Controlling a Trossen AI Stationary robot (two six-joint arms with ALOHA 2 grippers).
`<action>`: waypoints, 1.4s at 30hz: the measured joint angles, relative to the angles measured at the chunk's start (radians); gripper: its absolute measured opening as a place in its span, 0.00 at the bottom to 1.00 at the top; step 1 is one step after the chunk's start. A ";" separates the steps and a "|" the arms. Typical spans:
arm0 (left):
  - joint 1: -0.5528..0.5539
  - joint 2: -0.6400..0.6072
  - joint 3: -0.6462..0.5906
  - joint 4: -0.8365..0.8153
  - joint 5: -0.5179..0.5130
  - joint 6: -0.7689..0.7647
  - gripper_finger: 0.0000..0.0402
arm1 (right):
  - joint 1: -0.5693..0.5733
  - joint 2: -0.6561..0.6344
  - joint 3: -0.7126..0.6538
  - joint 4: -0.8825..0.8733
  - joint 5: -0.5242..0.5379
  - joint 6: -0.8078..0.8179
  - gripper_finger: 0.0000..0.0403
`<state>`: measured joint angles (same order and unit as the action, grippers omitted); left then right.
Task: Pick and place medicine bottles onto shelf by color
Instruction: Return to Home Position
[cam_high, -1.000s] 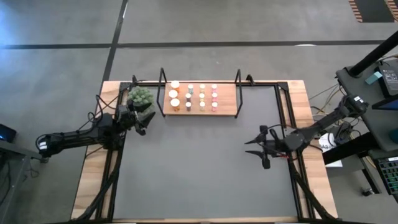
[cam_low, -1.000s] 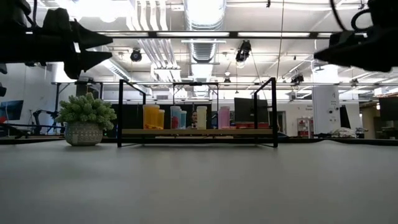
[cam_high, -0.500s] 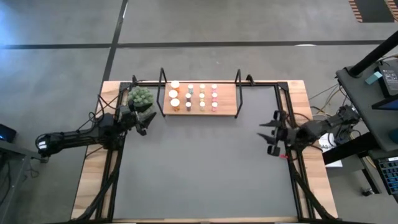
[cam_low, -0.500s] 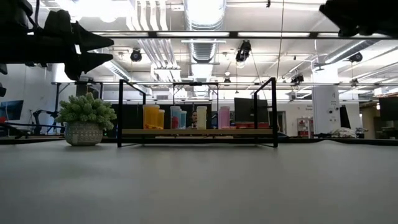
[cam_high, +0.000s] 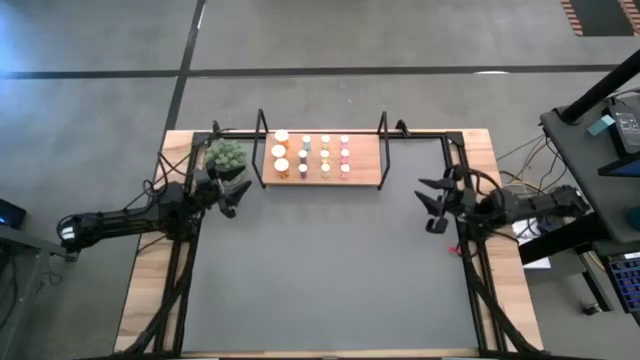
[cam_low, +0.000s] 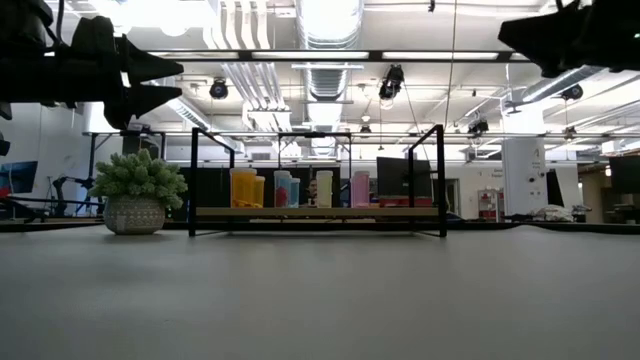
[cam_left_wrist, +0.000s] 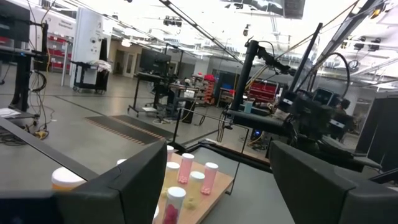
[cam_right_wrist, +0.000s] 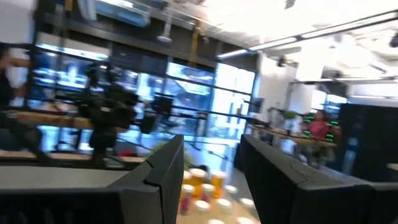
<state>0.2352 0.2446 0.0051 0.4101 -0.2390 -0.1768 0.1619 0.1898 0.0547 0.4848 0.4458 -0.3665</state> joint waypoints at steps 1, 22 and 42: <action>0.000 0.002 0.000 0.001 0.000 0.000 0.67 | -0.024 0.000 0.000 0.000 0.000 -0.002 0.37; 0.000 0.004 0.000 0.001 0.000 0.000 0.67 | -0.312 0.003 0.000 -0.001 0.000 0.002 0.37; 0.000 0.007 0.000 0.000 0.000 0.000 0.67 | -0.311 0.003 0.000 -0.002 0.000 0.060 0.37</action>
<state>0.2355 0.2512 0.0051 0.4102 -0.2390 -0.1768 -0.1493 0.1928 0.0547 0.4832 0.4461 -0.3061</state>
